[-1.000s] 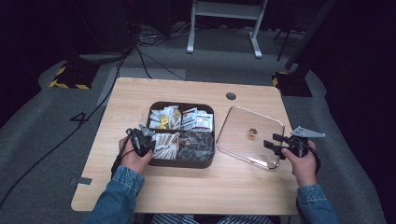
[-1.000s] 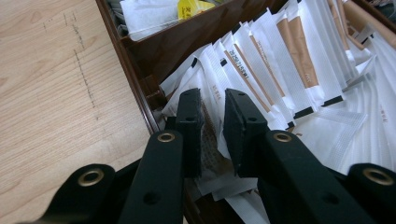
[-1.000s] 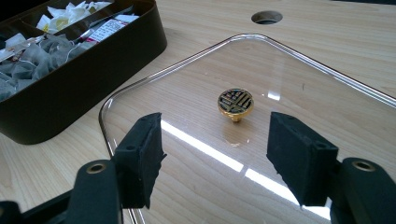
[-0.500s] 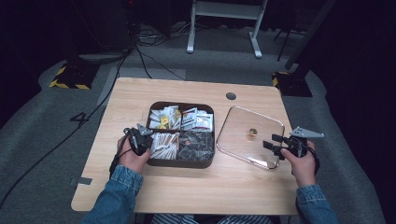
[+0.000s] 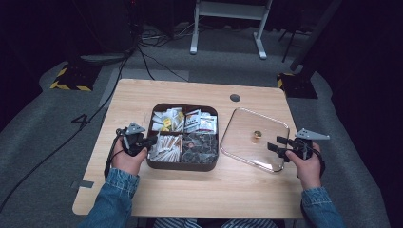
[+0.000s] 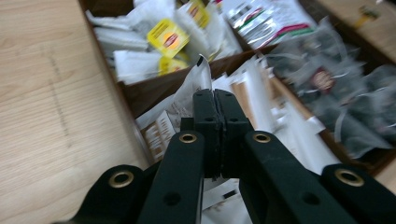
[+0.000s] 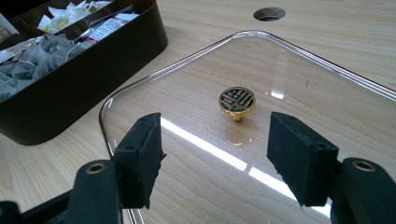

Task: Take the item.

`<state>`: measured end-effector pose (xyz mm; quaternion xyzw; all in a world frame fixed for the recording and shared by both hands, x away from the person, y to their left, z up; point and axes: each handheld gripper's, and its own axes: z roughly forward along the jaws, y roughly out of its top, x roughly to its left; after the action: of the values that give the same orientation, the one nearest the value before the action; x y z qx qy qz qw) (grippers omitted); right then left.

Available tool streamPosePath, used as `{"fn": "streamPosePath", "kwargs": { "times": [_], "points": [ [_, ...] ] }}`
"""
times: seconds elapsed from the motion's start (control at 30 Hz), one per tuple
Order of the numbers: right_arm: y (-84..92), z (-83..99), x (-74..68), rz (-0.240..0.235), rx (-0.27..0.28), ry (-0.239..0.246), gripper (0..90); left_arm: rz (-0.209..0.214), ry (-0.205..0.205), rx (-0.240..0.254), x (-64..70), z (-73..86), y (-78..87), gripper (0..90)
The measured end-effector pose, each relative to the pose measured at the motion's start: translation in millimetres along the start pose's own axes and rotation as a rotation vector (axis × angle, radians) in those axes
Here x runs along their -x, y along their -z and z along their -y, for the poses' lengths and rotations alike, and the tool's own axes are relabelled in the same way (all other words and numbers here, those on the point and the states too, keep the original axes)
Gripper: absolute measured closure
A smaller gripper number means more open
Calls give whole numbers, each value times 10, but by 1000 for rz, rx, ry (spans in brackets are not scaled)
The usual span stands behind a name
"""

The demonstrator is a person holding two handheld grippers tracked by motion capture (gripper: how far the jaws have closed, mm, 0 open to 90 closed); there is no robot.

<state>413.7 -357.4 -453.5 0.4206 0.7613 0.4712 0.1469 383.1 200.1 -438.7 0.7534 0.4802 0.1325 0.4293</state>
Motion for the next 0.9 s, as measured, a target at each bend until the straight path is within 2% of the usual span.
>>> {"fn": "streamPosePath", "kwargs": {
  "times": [0.1,0.33,0.53,0.7,0.9],
  "points": [
    [-4,-5,1,-1,1,7,361,36,8,39,24,-15,41,885],
    [-2,-9,-1,-3,3,8,361,97,-6,96,136,-72,119,885],
    [1,-8,-2,-1,4,7,360,131,-42,120,230,-114,161,885],
    [-1,-8,-2,-2,5,10,360,160,-54,141,308,-145,210,885],
    [2,-9,-2,0,5,9,360,182,-80,141,397,-167,230,885]
  ]
}}
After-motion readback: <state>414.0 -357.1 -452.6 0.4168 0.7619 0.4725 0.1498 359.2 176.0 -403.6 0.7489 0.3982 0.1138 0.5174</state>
